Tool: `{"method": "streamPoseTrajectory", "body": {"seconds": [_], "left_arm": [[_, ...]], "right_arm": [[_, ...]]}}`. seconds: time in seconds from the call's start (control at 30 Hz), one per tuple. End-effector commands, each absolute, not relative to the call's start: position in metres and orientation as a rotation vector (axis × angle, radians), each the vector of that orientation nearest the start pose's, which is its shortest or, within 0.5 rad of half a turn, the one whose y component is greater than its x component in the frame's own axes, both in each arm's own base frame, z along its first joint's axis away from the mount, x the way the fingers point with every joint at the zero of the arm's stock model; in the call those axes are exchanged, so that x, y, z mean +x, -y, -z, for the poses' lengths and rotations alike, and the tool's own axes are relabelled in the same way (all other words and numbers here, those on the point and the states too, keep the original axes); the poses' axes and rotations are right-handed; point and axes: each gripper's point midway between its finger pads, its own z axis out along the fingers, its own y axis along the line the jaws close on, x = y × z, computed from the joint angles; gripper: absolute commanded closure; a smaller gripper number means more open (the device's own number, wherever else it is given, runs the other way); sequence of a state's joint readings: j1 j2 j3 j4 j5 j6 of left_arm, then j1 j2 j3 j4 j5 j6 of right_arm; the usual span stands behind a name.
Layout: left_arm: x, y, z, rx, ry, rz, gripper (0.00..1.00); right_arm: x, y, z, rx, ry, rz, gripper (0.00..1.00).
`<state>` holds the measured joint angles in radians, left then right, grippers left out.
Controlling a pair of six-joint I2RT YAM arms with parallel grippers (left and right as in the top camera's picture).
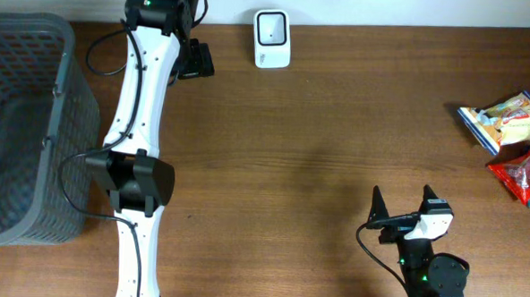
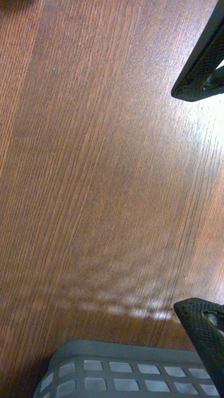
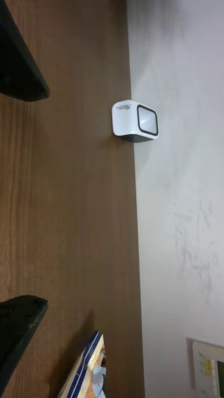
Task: Scan the item barcode
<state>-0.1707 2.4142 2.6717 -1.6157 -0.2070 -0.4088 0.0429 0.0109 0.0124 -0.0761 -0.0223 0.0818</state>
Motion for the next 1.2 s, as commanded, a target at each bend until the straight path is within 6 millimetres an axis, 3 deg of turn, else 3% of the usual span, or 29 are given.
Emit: {"method": "streamPoseTrajectory", "body": {"seconds": [0.0, 0.83, 0.93, 1.03, 1.17], "left_arm": [[0.489, 0.047, -0.178, -0.376, -2.836, -0.191, 0.01], [0.489, 0.044, -0.178, -0.384, -2.837, -0.193, 0.01], [0.472, 0.041, -0.179, -0.384, -2.893, -0.220, 0.01], [0.470, 0.056, -0.194, -0.383, -2.876, -0.087, 0.01], [0.455, 0.055, -0.215, -0.364, -2.851, -0.115, 0.01]], "right_arm": [[0.246, -0.014, -0.156, 0.019, -1.649, -0.111, 0.02], [0.246, -0.014, -0.156, 0.019, -1.649, -0.111, 0.02], [0.246, -0.014, -0.156, 0.019, -1.649, -0.111, 0.02], [0.246, -0.014, -0.156, 0.019, -1.649, -0.111, 0.02], [0.246, -0.014, -0.156, 0.019, -1.649, -0.111, 0.02]]}}
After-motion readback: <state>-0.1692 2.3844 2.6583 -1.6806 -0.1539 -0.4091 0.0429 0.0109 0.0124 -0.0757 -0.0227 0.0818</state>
